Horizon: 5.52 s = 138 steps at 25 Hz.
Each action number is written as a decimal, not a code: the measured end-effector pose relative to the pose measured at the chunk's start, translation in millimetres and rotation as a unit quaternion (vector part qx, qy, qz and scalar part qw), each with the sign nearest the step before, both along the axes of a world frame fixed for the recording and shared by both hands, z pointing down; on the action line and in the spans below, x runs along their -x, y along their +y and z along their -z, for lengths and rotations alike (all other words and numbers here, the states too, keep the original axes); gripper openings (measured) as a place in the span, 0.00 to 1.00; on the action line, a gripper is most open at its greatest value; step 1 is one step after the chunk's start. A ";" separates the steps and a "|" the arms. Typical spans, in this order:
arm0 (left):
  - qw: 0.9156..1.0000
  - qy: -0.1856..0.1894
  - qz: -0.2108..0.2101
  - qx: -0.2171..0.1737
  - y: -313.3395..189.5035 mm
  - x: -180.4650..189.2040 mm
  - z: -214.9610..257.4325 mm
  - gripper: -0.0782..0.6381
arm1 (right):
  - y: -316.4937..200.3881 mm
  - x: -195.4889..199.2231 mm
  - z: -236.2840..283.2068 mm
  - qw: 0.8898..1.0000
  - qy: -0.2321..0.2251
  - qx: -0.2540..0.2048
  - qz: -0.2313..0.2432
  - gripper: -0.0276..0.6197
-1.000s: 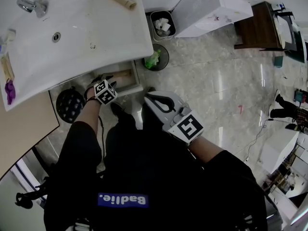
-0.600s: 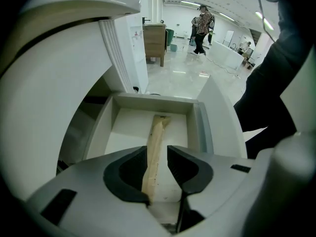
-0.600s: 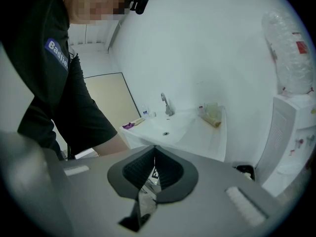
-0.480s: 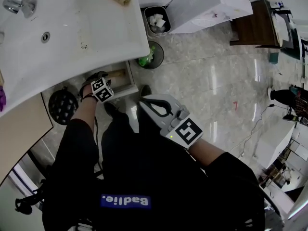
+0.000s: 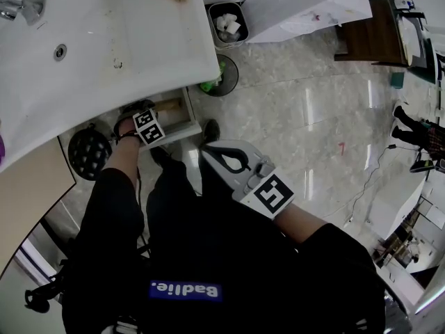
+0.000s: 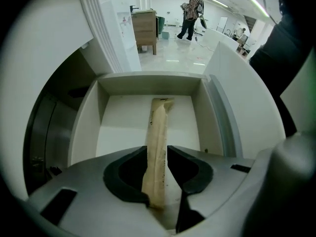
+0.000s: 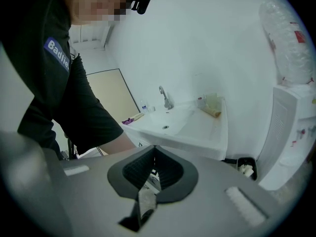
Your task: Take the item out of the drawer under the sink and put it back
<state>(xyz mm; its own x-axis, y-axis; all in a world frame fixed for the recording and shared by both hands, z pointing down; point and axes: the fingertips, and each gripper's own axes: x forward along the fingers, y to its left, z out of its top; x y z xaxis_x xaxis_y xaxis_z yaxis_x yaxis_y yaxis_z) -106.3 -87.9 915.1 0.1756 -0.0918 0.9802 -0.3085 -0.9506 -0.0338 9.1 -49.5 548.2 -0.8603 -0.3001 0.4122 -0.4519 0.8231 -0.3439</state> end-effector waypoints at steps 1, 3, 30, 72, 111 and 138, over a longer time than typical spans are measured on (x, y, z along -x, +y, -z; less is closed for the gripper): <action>1.000 -0.001 -0.002 0.000 0.4 0.3 -1.5 0.26 | 0.3 0.3 -1.3 1.000 -0.001 0.003 -0.001 0.04; 1.000 -0.003 -0.005 -0.001 0.0 0.0 -4.4 0.26 | 0.7 1.4 -4.0 1.000 0.000 0.007 0.001 0.04; 0.997 0.035 -0.002 -0.071 12.9 -6.7 103.6 0.17 | -1.2 -11.8 34.6 0.999 -0.011 -0.019 -0.032 0.04; 0.780 0.444 0.355 -0.261 58.4 -5.0 507.0 0.17 | -2.7 43.6 119.0 0.996 -0.061 -0.052 0.027 0.04; 0.835 0.377 0.320 -0.240 64.9 -18.6 441.0 0.17 | 8.7 34.7 92.3 0.999 -0.044 -0.026 0.017 0.04; 0.944 0.205 0.221 -0.133 43.4 -11.0 256.1 0.17 | 1.7 -6.9 50.8 0.999 0.001 0.013 -0.035 0.04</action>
